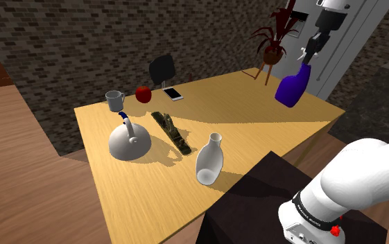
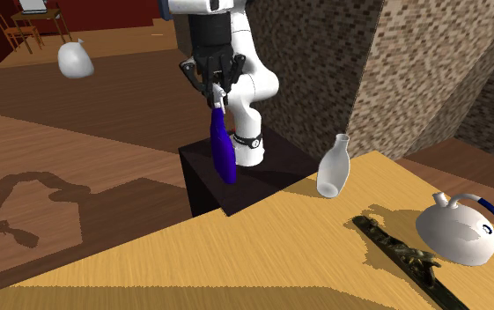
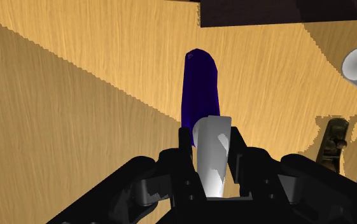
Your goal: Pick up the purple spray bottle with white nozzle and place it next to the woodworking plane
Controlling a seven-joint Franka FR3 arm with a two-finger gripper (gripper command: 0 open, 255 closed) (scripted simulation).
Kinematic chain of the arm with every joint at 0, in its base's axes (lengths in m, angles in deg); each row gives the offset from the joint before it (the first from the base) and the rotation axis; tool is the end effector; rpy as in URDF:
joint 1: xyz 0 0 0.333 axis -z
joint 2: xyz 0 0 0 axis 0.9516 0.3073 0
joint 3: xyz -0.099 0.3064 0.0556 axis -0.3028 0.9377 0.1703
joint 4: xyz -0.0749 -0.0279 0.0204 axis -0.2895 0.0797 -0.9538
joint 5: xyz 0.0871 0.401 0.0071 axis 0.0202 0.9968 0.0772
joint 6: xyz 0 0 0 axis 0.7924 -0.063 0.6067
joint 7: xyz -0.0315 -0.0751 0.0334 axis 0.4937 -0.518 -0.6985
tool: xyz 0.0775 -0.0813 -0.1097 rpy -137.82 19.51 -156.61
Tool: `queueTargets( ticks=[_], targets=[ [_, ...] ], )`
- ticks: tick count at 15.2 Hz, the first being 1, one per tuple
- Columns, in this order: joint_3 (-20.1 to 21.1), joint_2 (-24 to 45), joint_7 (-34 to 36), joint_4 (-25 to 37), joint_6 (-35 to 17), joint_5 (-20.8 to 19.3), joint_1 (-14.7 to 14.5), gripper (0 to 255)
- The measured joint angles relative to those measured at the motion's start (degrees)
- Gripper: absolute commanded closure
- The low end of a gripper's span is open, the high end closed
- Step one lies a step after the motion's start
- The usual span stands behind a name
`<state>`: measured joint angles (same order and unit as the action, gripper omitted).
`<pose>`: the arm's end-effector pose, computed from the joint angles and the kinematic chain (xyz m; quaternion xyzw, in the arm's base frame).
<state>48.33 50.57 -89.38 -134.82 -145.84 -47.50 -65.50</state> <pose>0.3122 -0.2927 0.5906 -0.9998 0.0125 -0.0167 0.0017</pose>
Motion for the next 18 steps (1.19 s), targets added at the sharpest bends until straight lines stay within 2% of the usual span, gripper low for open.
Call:
queueTargets(
  ticks=[9,18],
  targets=[
    [0.5,2.2,-0.6,8.9,6.8,1.0,-0.6,255],
    [5.9,9.3,7.9,13.7,5.8,5.5,-4.4,255]
  ],
)
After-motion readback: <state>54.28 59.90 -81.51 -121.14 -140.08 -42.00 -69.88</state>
